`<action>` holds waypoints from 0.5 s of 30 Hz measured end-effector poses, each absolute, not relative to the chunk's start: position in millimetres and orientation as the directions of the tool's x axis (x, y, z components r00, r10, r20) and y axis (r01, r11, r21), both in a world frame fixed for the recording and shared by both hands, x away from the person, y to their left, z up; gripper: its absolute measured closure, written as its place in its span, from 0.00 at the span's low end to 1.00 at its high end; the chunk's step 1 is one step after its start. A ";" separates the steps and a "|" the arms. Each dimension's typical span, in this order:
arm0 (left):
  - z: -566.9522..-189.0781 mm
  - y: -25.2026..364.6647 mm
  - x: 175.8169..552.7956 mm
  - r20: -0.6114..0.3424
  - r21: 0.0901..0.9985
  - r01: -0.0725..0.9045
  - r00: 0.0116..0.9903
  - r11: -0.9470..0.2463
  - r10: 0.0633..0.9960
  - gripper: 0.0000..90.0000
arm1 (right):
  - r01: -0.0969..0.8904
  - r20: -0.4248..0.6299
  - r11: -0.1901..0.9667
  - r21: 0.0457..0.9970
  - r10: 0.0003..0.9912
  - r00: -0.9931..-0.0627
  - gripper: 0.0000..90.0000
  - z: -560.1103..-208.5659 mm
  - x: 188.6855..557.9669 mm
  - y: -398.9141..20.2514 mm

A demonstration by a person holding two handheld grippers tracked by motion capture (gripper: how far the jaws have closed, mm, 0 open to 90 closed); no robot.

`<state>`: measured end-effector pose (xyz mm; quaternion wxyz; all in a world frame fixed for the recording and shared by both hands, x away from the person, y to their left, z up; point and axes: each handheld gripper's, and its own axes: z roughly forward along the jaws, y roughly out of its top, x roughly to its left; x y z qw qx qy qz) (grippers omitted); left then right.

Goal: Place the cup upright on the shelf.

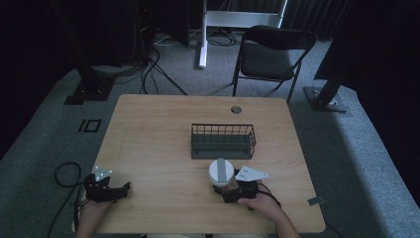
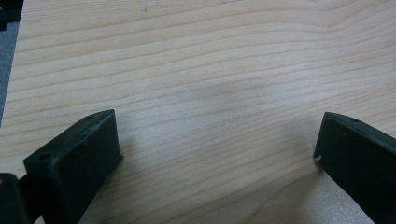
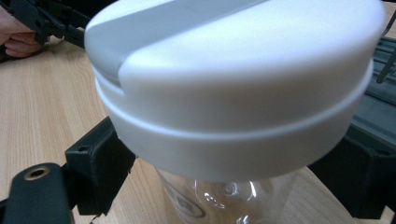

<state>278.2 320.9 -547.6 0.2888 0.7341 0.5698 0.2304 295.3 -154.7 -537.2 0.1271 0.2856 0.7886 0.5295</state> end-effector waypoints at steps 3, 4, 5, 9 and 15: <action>-547.6 320.9 278.2 0.009 0.687 0.703 0.245 -0.184 0.970 0.01 | 0.315 0.104 0.272 0.909 0.585 -0.805 0.14 -536.7 295.6 -154.4; -547.6 320.9 278.2 0.009 0.687 0.703 0.245 -0.184 0.970 0.01 | 0.315 0.102 0.271 0.910 0.588 -0.802 0.15 -536.6 295.7 -154.3; -547.6 320.9 278.2 0.009 0.687 0.703 0.245 -0.184 0.970 0.01 | 0.315 0.103 0.270 0.910 0.590 -0.801 0.15 -536.7 296.2 -154.1; -547.7 320.9 278.2 0.009 0.687 0.703 0.245 -0.184 0.970 0.01 | 0.316 0.104 0.269 0.910 0.590 -0.801 0.15 -537.2 297.7 -152.1; -547.7 320.9 278.2 0.009 0.687 0.703 0.244 -0.184 0.970 0.01 | 0.316 0.102 0.269 0.910 0.593 -0.799 0.15 -537.6 299.6 -148.5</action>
